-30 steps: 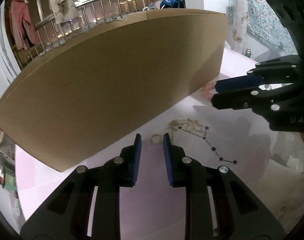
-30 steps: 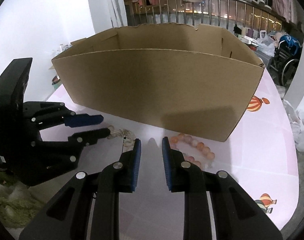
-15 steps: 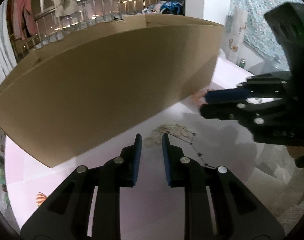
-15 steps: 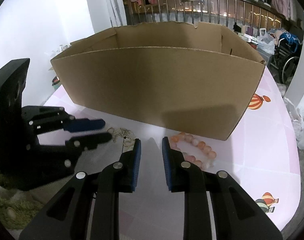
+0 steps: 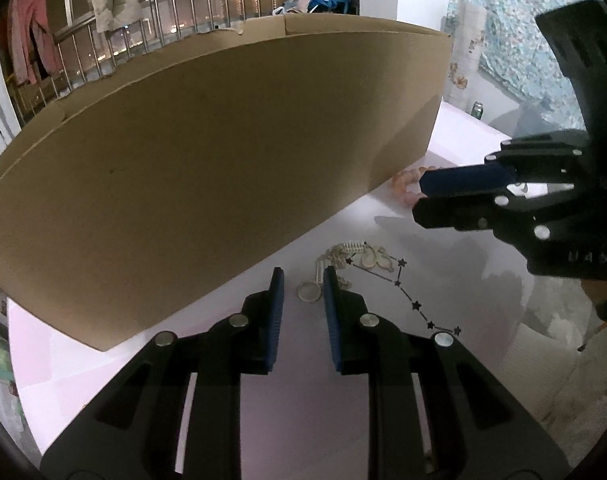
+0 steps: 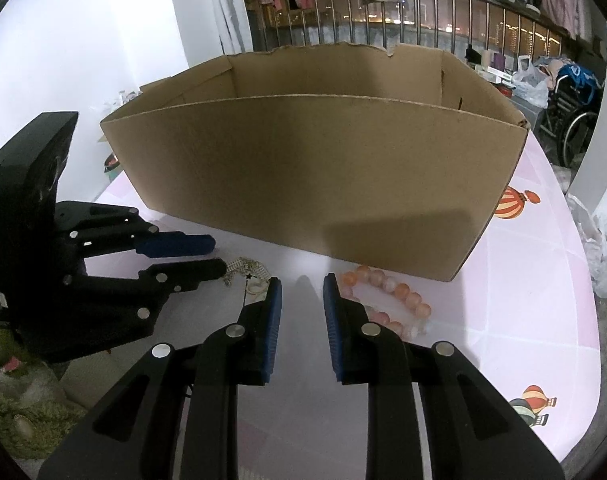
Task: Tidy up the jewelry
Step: 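Grasp the second small gold ring with the left tool, then grasp the silver chain pendant with the right tool while the left tool holds the ring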
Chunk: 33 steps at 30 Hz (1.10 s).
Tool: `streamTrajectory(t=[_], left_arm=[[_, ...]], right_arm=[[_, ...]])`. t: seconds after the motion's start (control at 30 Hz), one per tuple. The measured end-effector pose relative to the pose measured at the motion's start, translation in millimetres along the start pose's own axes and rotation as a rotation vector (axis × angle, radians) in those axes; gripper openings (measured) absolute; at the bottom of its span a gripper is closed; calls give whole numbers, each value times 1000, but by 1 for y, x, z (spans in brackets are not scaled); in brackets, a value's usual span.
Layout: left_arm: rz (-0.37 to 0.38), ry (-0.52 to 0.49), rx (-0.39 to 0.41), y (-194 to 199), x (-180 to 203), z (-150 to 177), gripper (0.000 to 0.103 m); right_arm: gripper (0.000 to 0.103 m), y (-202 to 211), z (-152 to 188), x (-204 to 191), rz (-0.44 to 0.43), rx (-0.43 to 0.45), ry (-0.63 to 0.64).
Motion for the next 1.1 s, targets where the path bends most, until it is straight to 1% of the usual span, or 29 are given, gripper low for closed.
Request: streamTrajectory(t=[0.07, 0.1, 0.3, 0.43, 0.8, 1.1], left_arm=[[6, 2, -3, -3, -3, -4, 14], [8, -2, -3, -3, -2, -4, 11], [17, -1, -9, -1, -1, 0, 11], [10, 3, -6, 3, -1, 4, 11], [-36, 88, 13, 15, -14, 18, 11], [-55, 108, 20, 17, -17, 18, 11]], right_arm=[[22, 1, 0, 0, 1, 2, -1], [22, 1, 0, 0, 2, 3, -1], [22, 4, 0, 2, 3, 5, -2], [22, 5, -1, 1, 2, 8, 2], [22, 8, 2, -7, -30, 9, 34], [22, -6, -1, -14, -48, -15, 94]])
Point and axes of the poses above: each gripper's, at about its wrist camera, not at the fingertips, and y roughly against the way its jaws point, x to its right, z to its underside, the point moved 2 cm from there along -y, roughly the way its jaws point, and after that the axes turned 10 degrees about y, right-handed, at the moved point
